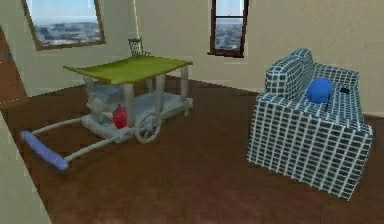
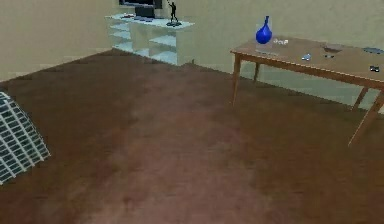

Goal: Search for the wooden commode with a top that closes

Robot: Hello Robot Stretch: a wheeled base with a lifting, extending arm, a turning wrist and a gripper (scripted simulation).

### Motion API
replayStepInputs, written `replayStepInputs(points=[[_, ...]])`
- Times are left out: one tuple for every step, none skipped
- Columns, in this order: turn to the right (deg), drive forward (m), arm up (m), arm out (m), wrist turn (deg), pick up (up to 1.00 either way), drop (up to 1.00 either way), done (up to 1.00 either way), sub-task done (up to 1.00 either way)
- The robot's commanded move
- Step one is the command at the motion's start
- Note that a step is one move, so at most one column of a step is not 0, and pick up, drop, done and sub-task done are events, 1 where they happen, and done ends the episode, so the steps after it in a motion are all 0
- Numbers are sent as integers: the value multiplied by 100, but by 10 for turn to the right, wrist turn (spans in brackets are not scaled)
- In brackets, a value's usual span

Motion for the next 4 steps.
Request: replayStepInputs(points=[[0,100,0,0,0,0,0,0,0],[0,80,0,0,0,0,0,0,0],[330,0,0,0,0,0,0,0,0],[0,100,0,0,0,0,0,0,0]])
